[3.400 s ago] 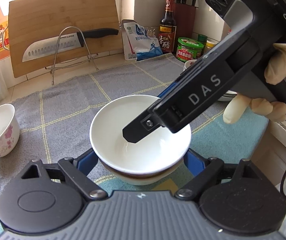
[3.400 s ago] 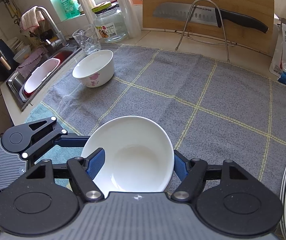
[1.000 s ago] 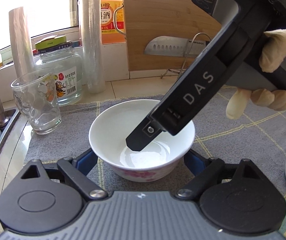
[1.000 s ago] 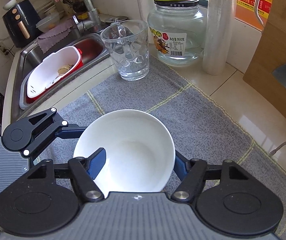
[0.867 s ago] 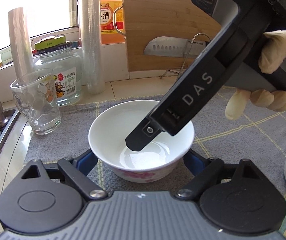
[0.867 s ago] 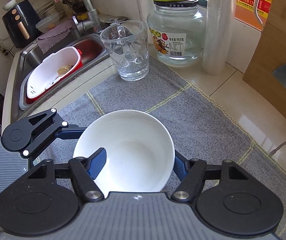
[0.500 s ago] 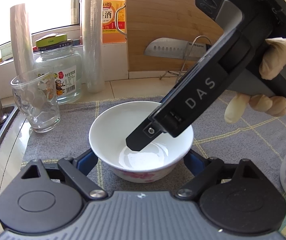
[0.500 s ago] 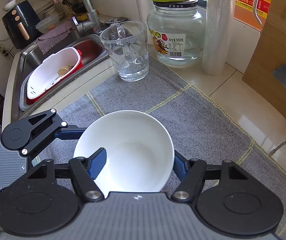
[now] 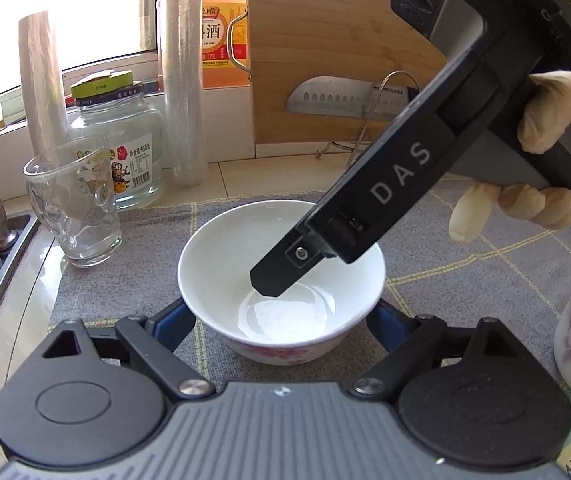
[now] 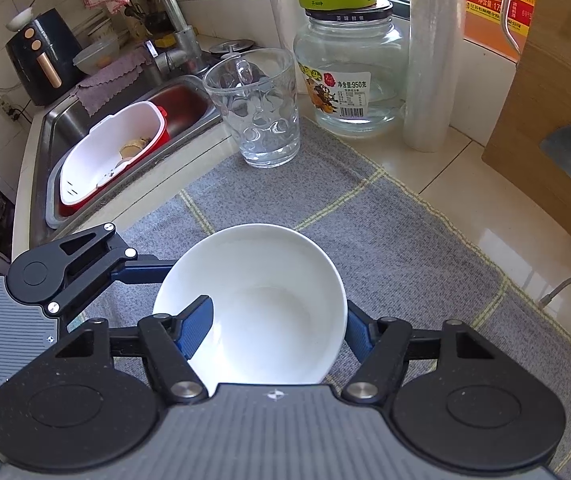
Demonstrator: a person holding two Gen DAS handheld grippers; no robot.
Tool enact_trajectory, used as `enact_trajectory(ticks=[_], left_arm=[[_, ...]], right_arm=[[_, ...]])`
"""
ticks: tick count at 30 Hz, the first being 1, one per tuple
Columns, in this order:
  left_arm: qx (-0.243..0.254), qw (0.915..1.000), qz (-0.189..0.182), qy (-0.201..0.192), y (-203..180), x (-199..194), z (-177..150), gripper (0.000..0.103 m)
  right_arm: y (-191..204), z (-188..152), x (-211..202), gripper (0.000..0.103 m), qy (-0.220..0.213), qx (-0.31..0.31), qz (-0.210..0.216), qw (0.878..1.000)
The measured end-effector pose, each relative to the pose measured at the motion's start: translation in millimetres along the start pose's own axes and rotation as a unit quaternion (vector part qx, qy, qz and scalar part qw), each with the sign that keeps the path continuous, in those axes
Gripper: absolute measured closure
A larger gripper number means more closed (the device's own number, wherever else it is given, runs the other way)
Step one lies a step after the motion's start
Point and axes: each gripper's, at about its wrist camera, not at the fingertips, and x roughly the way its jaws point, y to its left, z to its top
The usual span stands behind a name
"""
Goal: Organize plates and bowls
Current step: 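Lift and carry the flower-printed bowl with the right gripper to the bowl stack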
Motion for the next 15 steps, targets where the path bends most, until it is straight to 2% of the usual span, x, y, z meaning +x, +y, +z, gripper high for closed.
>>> enact_trajectory(ticks=[15], left_arm=[[0.024,0.9997,-0.003,-0.004,-22,-38,7,0.011]], right_arm=[[24,-17,-47,0.029,-0.025,-0.009,0.008,1.0]])
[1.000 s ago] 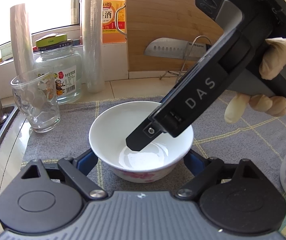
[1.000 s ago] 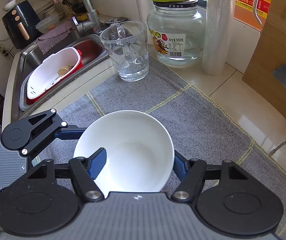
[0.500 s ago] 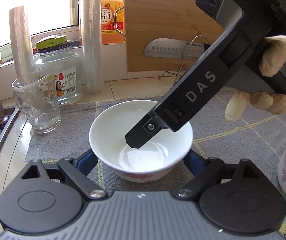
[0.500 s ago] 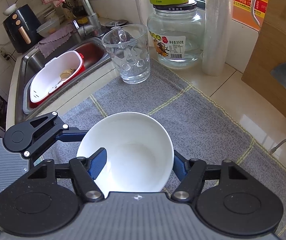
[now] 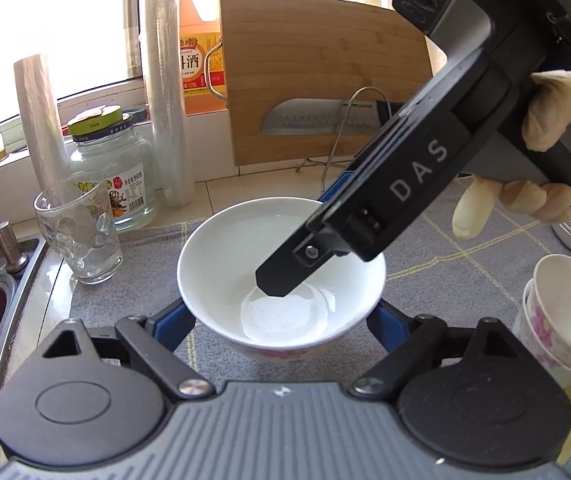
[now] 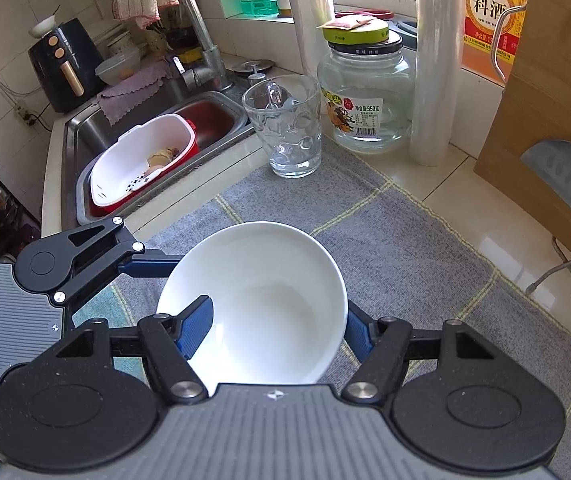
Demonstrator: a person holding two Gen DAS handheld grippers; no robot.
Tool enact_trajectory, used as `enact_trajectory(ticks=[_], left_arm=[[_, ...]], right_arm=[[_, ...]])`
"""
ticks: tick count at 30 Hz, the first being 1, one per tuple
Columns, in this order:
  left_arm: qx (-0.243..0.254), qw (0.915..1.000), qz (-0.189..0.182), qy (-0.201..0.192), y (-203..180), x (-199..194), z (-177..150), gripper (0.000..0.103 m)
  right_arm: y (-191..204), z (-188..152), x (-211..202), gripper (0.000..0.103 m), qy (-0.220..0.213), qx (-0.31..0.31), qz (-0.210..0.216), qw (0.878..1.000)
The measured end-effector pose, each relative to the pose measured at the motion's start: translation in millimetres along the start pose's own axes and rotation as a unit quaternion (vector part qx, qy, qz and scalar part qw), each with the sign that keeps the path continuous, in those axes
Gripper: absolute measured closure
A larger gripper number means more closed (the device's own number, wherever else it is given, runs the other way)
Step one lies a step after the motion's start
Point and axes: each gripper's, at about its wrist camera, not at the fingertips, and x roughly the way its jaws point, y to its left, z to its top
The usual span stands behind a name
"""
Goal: Organize plates and bowls
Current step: 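Lift and carry the flower-printed bowl with the right gripper to the bowl stack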
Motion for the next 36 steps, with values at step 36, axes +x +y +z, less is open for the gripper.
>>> enact_trajectory(ticks=[36], left_arm=[[0.051,0.9957,-0.077,-0.001,-129,-65,12,0.011]], right_arm=[[12,-128,-139,0.029,-0.066,0.048,-0.04,0.996]])
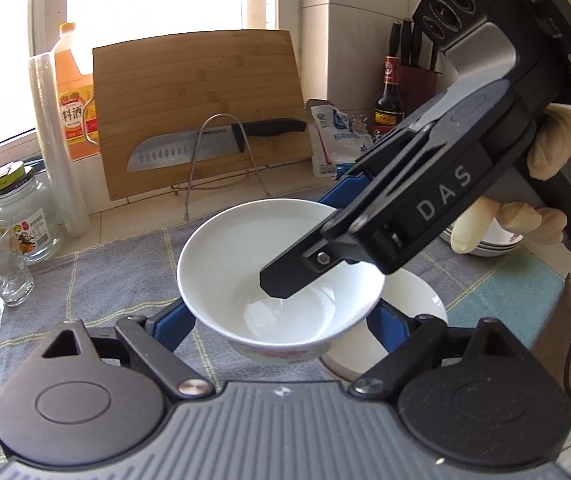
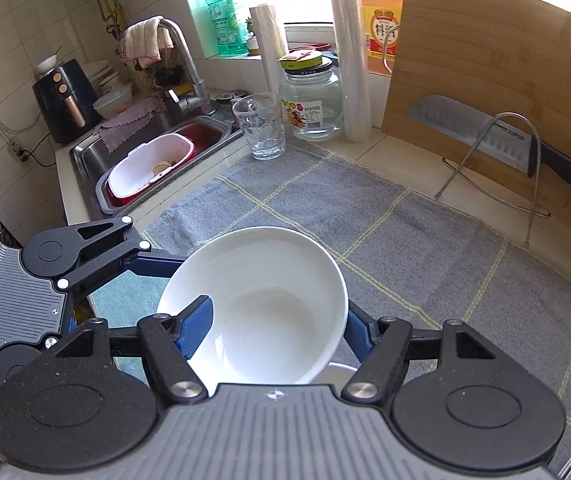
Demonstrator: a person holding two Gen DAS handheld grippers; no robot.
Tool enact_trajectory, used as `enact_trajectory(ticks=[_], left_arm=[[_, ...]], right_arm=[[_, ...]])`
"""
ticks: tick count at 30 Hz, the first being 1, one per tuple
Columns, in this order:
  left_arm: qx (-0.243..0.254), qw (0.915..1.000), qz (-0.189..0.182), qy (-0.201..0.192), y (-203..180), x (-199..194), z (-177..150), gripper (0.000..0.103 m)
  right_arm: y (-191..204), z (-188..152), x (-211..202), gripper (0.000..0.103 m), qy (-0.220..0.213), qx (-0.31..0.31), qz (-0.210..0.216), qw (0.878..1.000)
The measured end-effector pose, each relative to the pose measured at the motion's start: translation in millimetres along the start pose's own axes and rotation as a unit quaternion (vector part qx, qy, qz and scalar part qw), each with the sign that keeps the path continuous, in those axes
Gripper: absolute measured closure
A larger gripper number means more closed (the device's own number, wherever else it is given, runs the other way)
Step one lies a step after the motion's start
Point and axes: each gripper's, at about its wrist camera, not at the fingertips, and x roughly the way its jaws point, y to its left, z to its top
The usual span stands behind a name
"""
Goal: Organize plates and bowls
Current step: 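Lift and carry the flower-printed bowl with the right gripper to the bowl stack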
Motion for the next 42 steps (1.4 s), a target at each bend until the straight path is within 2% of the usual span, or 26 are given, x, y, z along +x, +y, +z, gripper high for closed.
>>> enact_trajectory(ticks=[16,31,42], left_arm=[[0.031,0.9976,-0.062,0.012,-32,23,6,0.011],[0.026,0.9962,-0.072,0.042,-31,34,-4,0.011],[0.027,0.9955,-0.077,0.048,-32,39,-6,0.01]], right_arm=[[-24,-41,-27,0.029,-0.001,0.061,-0.038,0.997],[-28,-59,-13,0.029,0.026,0.071,-0.04,0.996],[-29,-60,-11,0.028,0.027,0.075,-0.04,0.996]])
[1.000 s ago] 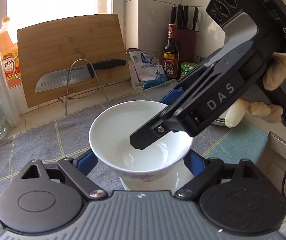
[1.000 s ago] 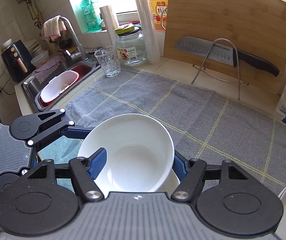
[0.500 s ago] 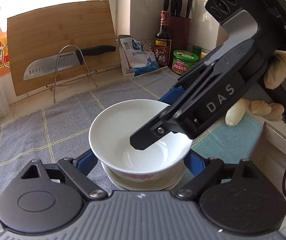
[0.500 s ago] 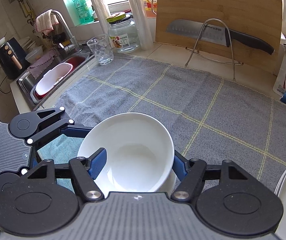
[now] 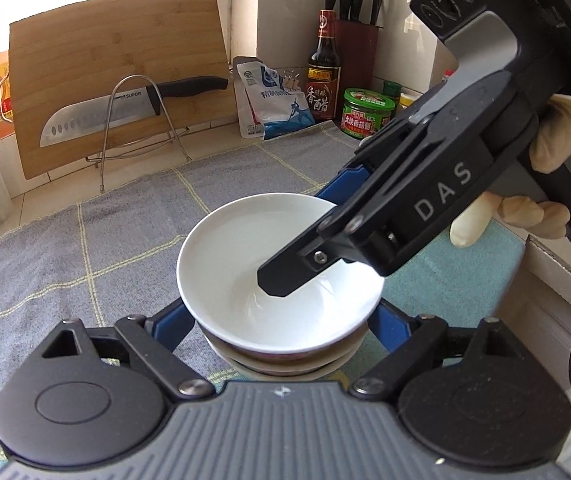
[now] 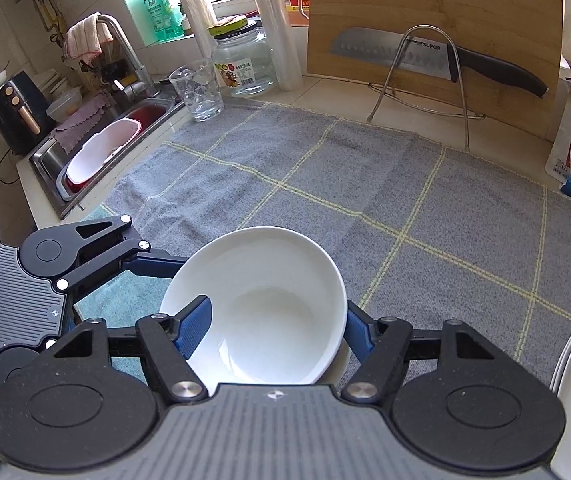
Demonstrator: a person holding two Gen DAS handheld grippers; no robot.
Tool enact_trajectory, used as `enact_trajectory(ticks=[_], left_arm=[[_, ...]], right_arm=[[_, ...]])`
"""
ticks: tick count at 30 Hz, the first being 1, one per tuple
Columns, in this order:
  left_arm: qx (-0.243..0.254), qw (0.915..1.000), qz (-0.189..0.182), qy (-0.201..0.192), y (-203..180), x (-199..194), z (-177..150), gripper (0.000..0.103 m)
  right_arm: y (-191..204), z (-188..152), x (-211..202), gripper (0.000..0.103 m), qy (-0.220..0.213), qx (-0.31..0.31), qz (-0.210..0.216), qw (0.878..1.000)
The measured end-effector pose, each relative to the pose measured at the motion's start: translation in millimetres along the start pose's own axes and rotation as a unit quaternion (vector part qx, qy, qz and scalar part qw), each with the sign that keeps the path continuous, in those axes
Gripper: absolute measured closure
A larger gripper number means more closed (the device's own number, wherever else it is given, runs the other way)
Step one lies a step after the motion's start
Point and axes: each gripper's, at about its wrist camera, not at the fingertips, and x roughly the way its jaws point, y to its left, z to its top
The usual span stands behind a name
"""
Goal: Organize plates and bowls
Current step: 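Lift and carry the flower-printed bowl with the right gripper to the bowl stack, then lower the bowl onto the bowl stack and open the right gripper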
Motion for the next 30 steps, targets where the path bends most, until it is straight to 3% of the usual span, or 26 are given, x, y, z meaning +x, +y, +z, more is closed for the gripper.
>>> enact_trajectory(ticks=[6,10,18,25,30], left_arm=[[0.007,1.0,-0.003,0.005,-1,2,-2,0.006],[0.007,1.0,-0.005,0.001,-1,-1,-3,0.004],[0.016,0.9997,-0.004,-0.016,0,-9,-10,0.003],[0.016,0.9995,0.007,-0.025,2,-16,-16,0.002],[0.025,0.9988,0.028,-0.032,-3,-20,-20,0.002]], right_arm=[[1,-1,1,0.022,-0.003,0.001,0.003,1.0],[6,0,-2,0.0,-0.019,-0.018,-0.034,0.999],[5,1,-11,0.0,-0.04,-0.032,-0.032,0.998],[18,3,-16,0.0,-0.069,-0.045,0.024,0.996],[18,4,-4,0.0,-0.052,-0.06,0.027,0.996]])
